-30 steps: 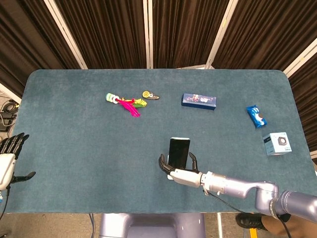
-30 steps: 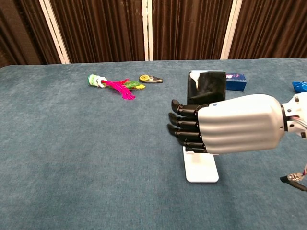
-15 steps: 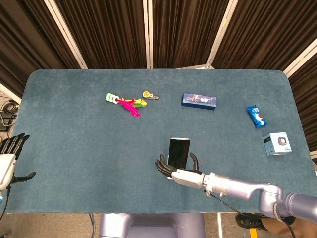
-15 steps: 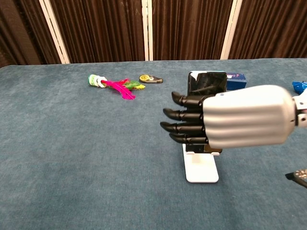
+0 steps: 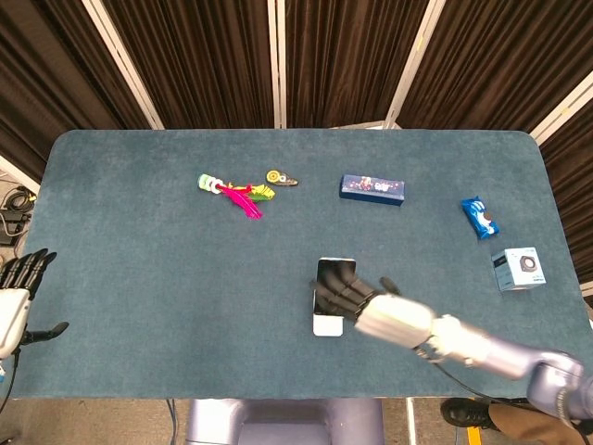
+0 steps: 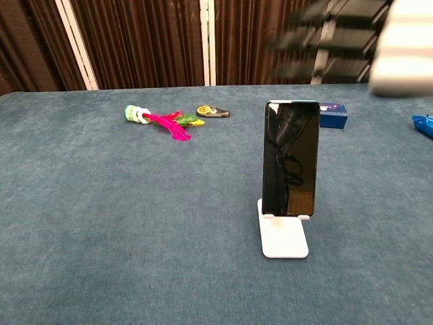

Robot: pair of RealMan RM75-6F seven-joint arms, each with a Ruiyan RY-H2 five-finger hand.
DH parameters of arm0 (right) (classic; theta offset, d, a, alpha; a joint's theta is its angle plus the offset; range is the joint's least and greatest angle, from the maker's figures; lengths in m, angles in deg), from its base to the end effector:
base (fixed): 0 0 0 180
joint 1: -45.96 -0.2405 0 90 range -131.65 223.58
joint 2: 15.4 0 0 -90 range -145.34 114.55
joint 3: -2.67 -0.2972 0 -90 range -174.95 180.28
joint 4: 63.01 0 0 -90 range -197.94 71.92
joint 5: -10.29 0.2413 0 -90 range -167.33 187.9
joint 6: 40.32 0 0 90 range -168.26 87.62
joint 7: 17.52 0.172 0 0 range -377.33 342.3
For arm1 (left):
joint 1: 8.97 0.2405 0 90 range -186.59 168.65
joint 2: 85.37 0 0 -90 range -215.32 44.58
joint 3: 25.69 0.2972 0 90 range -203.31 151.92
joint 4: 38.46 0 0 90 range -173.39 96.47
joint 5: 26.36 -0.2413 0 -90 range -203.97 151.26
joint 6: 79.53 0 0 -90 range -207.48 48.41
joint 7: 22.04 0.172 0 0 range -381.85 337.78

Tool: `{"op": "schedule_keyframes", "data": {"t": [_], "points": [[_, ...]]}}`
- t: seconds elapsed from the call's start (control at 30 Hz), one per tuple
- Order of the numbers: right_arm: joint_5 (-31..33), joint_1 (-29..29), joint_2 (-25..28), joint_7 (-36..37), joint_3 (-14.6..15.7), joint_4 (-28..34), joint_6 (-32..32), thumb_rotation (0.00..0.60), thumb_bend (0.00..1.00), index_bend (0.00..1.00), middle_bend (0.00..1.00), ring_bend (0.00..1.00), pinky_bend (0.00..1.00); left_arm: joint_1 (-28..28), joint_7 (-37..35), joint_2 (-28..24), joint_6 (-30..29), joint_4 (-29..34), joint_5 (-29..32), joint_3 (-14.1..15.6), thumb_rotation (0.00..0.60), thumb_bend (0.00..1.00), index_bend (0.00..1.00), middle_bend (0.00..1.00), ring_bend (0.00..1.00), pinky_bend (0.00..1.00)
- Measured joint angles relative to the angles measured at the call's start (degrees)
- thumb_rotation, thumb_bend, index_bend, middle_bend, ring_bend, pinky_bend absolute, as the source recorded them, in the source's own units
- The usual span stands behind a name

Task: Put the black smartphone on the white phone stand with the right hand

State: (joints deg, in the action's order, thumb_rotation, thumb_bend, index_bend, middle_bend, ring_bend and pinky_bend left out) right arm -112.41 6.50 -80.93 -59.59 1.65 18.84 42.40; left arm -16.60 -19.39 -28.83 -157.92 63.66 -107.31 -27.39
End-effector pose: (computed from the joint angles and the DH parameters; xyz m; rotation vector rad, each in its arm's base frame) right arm -0.1633 -0.3266 0.0947 1.9159 0.8223 0.9172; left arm -0.3438 0.2221 0.1612 -1.4261 -1.0064 -0.8114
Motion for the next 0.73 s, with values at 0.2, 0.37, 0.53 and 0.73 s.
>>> {"op": "schedule_keyframes", "data": {"t": [0.2,0.37,0.53,0.73], "points": [[11.68,7.21,-0.75,13.87,-0.84,-5.73,6.43,0.600,0.15,0.03,0.05,0.11,0.20,0.84,0.00,-0.13,-1.93,0.49,-2.36,0.68,0.600,0.00,0.00,0.00,0.00,0.00],[20.79,12.87,-2.64,22.83,-1.08,-6.04,8.40,0.600,0.00,0.00,0.00,0.00,0.01,1.47,-0.45,-0.40,-3.02,0.79,-3.98,1.25,0.600,0.00,0.00,0.00,0.00,0.00],[28.21,17.27,-2.49,26.33,-0.20,1.36,6.78,0.600,0.00,0.00,0.00,0.00,0.00,2.02,-1.01,-0.68,-4.34,0.81,-5.26,1.51,0.600,0.00,0.00,0.00,0.00,0.00],[34.03,24.34,-1.98,27.03,2.20,10.92,6.53,0.600,0.00,0.00,0.00,0.00,0.00,2.62,-1.42,-0.79,-6.02,0.40,-6.65,1.60,0.600,0.00,0.00,0.00,0.00,0.00]]}}
